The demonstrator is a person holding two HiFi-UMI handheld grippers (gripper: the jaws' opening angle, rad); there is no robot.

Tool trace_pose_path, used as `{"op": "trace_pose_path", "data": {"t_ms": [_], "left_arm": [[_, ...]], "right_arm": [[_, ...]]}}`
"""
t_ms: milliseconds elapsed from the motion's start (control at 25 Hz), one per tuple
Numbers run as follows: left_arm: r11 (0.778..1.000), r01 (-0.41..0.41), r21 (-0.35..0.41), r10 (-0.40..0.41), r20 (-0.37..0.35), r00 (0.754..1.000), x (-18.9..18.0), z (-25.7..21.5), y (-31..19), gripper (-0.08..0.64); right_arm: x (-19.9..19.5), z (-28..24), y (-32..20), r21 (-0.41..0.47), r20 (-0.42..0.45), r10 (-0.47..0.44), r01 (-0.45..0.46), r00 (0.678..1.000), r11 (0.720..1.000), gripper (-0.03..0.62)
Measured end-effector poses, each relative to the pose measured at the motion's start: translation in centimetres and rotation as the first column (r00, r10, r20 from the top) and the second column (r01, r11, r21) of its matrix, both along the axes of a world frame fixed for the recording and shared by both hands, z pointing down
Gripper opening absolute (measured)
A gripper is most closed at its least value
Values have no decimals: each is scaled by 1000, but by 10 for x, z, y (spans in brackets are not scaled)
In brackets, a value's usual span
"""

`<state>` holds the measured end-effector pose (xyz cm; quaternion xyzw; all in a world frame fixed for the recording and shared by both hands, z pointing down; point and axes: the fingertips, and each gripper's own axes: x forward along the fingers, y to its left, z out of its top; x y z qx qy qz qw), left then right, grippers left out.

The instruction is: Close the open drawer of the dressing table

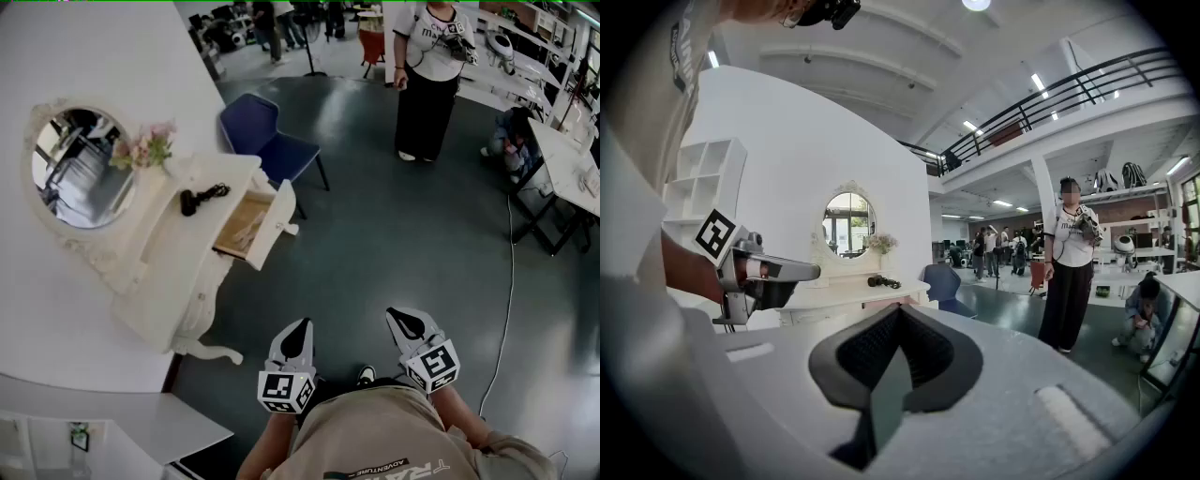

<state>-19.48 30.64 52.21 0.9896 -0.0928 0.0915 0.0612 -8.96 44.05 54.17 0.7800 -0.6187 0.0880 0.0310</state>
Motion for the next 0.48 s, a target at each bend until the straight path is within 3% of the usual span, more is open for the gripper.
{"op": "trace_pose_path", "data": {"t_ms": [480], "left_arm": [[999,-42,24,42,13,999,23,-6,9,17]], "right_arm": [[9,0,5,35,30,14,-15,999,999,2]]}}
